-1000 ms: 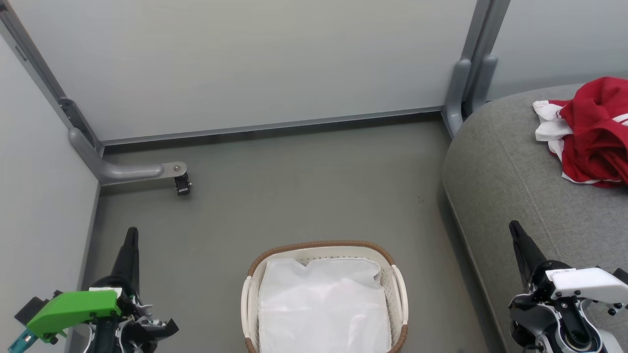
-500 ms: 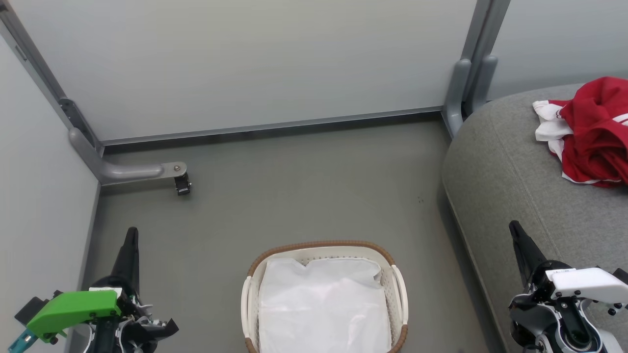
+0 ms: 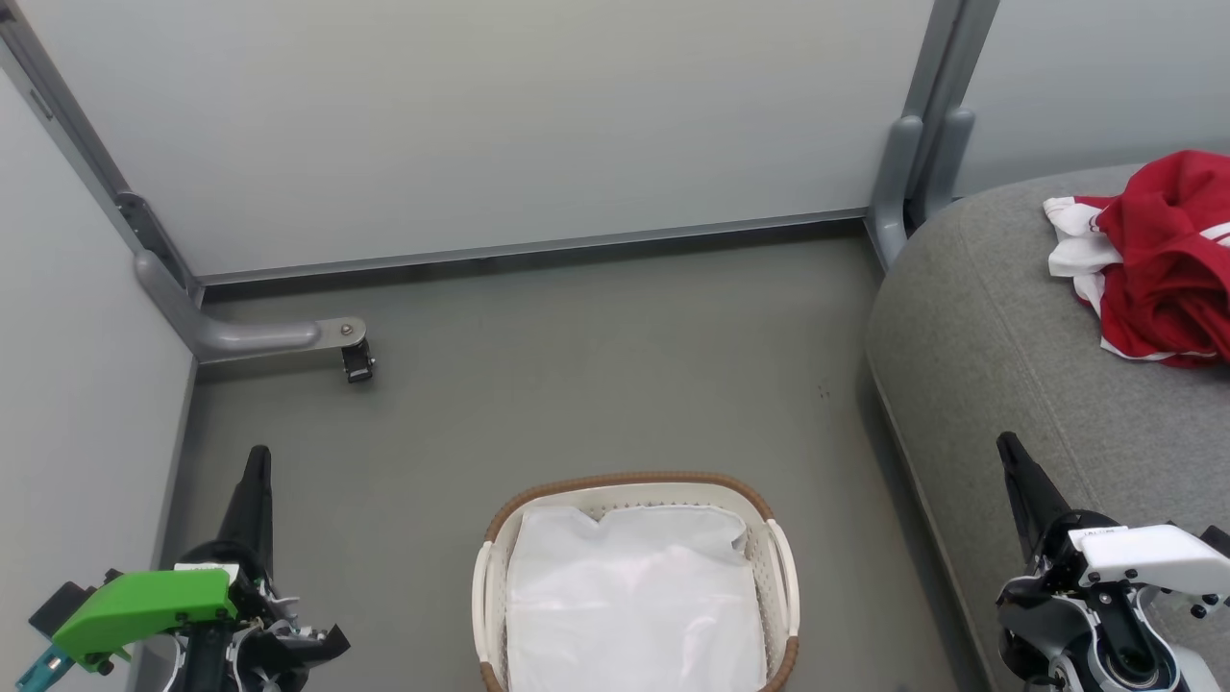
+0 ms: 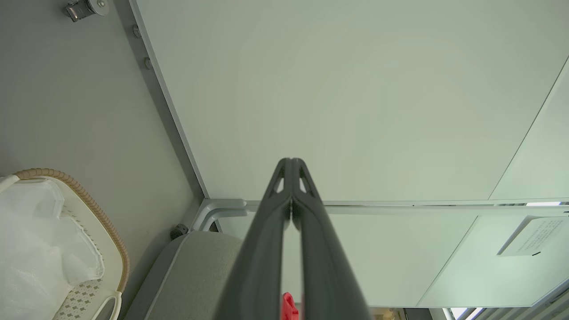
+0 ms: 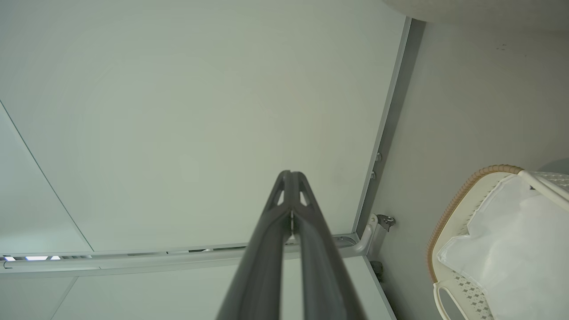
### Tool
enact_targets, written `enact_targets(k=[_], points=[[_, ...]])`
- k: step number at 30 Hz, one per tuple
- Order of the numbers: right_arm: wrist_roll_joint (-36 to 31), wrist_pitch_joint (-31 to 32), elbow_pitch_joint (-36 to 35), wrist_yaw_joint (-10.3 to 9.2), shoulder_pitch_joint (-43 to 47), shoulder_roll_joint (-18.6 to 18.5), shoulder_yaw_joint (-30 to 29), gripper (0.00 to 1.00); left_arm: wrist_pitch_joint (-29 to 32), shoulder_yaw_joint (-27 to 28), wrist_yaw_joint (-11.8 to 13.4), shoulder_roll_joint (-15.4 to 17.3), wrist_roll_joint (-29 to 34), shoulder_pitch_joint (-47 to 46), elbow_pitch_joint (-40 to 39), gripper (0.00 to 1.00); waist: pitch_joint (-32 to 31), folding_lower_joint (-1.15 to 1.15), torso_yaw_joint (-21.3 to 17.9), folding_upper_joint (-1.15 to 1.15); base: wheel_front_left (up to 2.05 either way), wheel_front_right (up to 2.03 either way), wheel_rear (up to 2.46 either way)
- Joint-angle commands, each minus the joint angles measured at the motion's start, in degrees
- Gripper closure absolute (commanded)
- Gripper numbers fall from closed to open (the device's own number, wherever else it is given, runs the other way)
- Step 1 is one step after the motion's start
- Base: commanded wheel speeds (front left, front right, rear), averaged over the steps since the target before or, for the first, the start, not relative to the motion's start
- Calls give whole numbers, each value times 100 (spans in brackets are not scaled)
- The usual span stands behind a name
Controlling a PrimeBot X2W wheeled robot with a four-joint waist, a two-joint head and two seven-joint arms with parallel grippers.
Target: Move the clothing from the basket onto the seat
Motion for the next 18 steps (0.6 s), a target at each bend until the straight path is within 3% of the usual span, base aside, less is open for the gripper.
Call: enact_targets(k=[1, 18], points=[[22, 13, -25, -2, -45, -34, -9, 100, 16, 11, -24, 29, -19, -55, -13, 100, 0, 0, 0, 0, 0, 0, 0], [23, 13, -24, -2, -45, -34, -9, 100, 16, 10, -24, 29, -20, -55, -13, 100, 0, 0, 0, 0, 0, 0, 0]])
